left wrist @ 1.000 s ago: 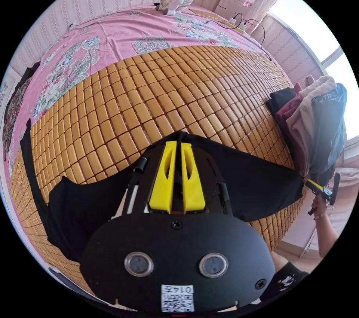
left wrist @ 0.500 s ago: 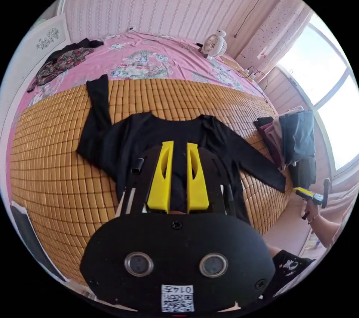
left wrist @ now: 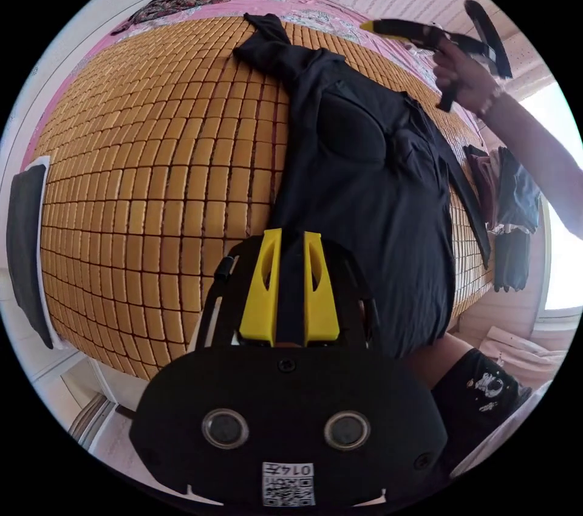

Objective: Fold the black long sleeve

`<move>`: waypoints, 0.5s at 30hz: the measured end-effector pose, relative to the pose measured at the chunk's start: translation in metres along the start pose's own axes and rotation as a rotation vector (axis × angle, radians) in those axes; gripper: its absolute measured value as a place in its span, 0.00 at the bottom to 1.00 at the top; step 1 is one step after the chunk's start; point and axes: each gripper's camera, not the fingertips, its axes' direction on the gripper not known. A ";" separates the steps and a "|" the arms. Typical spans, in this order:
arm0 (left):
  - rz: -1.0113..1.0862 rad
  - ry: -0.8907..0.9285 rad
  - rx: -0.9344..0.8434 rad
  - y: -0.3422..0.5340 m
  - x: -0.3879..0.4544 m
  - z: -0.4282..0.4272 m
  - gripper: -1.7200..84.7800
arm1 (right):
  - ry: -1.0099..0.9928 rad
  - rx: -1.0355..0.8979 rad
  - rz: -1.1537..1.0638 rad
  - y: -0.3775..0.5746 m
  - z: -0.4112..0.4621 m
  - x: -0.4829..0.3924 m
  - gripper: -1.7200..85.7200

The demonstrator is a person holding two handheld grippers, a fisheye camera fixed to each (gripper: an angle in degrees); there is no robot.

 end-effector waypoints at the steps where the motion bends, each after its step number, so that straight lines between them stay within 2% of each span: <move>1: 0.004 0.011 0.007 0.003 0.000 -0.003 0.08 | -0.011 -0.027 -0.021 -0.025 0.033 -0.006 0.08; 5: 0.066 0.000 0.030 0.013 0.008 -0.026 0.06 | 0.007 -0.158 0.063 -0.078 0.146 -0.015 0.11; 6: 0.059 0.017 0.034 0.015 0.007 -0.033 0.05 | 0.051 -0.177 0.087 -0.082 0.159 -0.013 0.12; 8: 0.046 0.041 0.044 0.018 0.006 -0.043 0.05 | 0.298 -0.257 0.213 -0.088 0.205 0.001 0.14; 9: 0.044 0.050 0.051 0.021 0.006 -0.050 0.05 | 0.341 -0.279 0.230 -0.088 0.215 0.004 0.13; 12: 0.061 0.033 0.055 0.025 0.013 -0.068 0.05 | 0.312 -0.222 0.229 -0.074 0.234 0.017 0.09; 15: 0.037 0.039 0.049 0.027 0.017 -0.084 0.05 | 0.175 -0.258 0.164 -0.066 0.239 0.029 0.03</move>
